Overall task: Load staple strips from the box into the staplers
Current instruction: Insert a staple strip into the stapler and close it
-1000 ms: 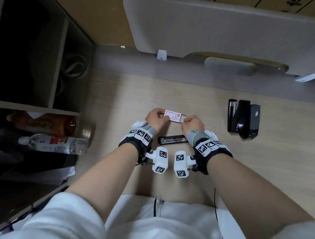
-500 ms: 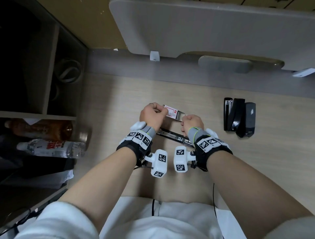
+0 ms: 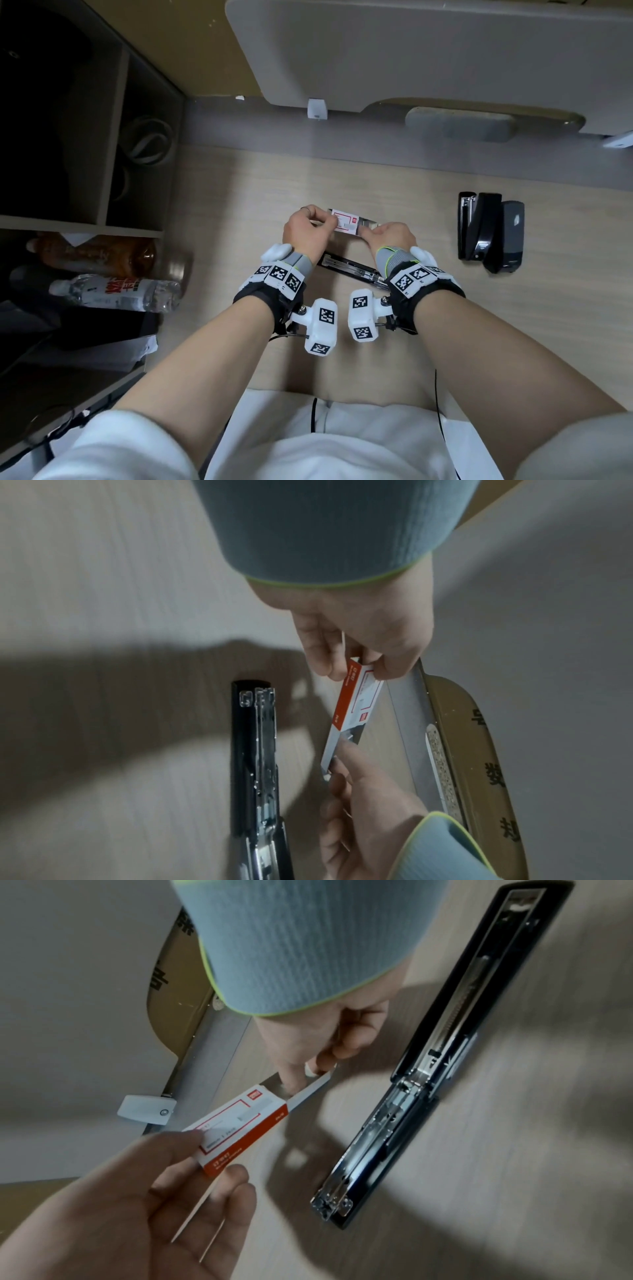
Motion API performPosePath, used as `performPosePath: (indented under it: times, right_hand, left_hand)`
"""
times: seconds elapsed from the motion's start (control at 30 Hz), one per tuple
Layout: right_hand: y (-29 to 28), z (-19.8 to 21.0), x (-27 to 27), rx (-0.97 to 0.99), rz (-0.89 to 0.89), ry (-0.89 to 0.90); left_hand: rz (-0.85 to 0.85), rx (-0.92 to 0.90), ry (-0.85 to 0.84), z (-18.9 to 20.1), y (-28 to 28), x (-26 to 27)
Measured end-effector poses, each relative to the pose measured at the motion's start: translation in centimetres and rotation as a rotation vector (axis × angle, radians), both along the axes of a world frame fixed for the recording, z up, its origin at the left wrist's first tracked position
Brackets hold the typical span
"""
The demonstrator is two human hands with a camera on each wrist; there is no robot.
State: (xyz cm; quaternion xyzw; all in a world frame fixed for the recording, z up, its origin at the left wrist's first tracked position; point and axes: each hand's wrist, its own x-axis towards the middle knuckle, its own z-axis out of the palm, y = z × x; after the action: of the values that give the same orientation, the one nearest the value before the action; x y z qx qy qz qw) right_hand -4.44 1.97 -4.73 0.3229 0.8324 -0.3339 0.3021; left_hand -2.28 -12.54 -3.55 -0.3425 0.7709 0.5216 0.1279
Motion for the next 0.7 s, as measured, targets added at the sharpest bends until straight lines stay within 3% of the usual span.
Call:
performPosePath:
  times: [0.27, 0.43, 0.6, 0.7]
  right_hand:
    - [-0.2, 0.0, 0.3, -0.002, -0.005, 0.067]
    - [-0.5, 0.9, 0.8, -0.093, 0.05, 0.145]
    - [-1.0, 1.6, 2.2, -0.237, 0.153, 0.137]
    - [-0.9, 1.8, 3.4, -0.286, 0.186, 0.168]
  left_hand:
    - [0.043, 0.097, -0.066, -2.0, -1.2, 0.1]
    - [0.02, -0.057, -0.06, -0.3, -1.2, 0.6]
    - [0.065, 0.487, -0.226, 1.4, -0.6, 1.4]
    - [0.036, 0.495, -0.191, 1.9, -1.1, 2.9]
